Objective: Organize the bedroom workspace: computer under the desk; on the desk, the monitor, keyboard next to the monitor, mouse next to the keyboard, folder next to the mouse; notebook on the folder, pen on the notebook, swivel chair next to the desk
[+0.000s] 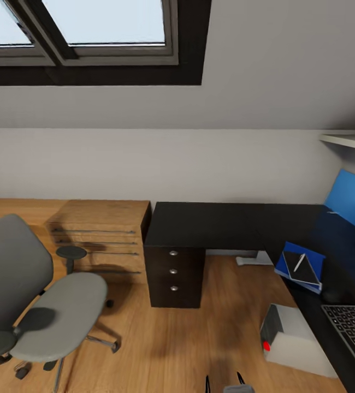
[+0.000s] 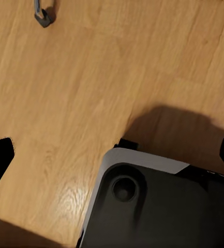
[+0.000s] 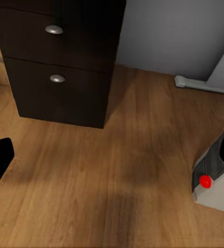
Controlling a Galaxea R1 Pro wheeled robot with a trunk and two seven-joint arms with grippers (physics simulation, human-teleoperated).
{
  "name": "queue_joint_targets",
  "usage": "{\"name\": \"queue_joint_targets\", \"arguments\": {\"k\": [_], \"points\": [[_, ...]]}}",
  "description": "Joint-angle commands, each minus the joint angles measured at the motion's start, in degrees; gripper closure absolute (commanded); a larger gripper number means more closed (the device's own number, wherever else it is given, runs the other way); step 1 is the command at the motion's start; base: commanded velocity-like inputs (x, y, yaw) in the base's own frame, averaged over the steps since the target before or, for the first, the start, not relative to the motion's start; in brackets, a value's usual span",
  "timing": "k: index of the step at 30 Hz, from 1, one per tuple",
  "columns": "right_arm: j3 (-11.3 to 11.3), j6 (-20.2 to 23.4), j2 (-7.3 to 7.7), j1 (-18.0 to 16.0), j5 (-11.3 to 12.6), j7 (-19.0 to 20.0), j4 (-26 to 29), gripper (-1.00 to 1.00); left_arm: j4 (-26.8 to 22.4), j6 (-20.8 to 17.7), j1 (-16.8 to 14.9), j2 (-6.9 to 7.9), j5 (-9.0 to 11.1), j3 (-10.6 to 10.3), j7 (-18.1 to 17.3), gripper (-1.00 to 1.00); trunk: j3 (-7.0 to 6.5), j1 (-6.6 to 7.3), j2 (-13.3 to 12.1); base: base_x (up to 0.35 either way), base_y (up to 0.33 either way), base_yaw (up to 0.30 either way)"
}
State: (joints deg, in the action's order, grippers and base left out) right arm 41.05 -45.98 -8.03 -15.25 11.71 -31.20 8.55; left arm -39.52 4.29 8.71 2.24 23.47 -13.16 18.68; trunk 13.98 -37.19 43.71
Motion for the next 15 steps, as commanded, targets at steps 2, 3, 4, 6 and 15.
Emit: {"name": "queue_joint_targets", "arguments": {"k": [2, 3, 4, 6, 15], "points": [[0.52, -3.48, 0.01, -0.05, 0.44, -0.25, -0.94, -1.0, -0.05, 0.27, -0.01, 0.12, 0.61, -0.46, 0.48, -1.0, 0.07, -0.01, 0.06, 0.0, 0.0, 0.289], [0.52, -5.25, 0.02, -0.05, 0.45, -0.29, -1.56, -1.0, -0.04, 0.27, -0.01, 0.12, 0.61, -0.45, 0.48, -1.0, 0.07, -0.01, 0.06, 0.0, 0.0, 0.289], [0.52, -5.9, 0.02, -0.05, 0.46, -0.3, -1.8, -1.0, -0.04, 0.27, -0.01, 0.14, 0.61, -0.43, 0.48, -1.0, 0.07, -0.01, 0.06, 0.0, 0.0, 0.289], [0.52, -7.15, 0.09, -0.05, 0.48, -0.33, -2.29, -1.0, -0.03, 0.28, -0.01, 0.18, 0.61, -0.41, 0.48, -1.0, 0.07, -0.01, 0.06, 0.0, 0.0, 0.289], [0.65, -8.51, 7.45, -0.05, 1.36, -0.36, -4.72, -1.0, 0.71, 6.58, -0.01, 0.13, 0.64, 2.04, 0.42, -1.0, 0.07, -0.01, 0.06, 0.0, 0.0, 0.289]]}}
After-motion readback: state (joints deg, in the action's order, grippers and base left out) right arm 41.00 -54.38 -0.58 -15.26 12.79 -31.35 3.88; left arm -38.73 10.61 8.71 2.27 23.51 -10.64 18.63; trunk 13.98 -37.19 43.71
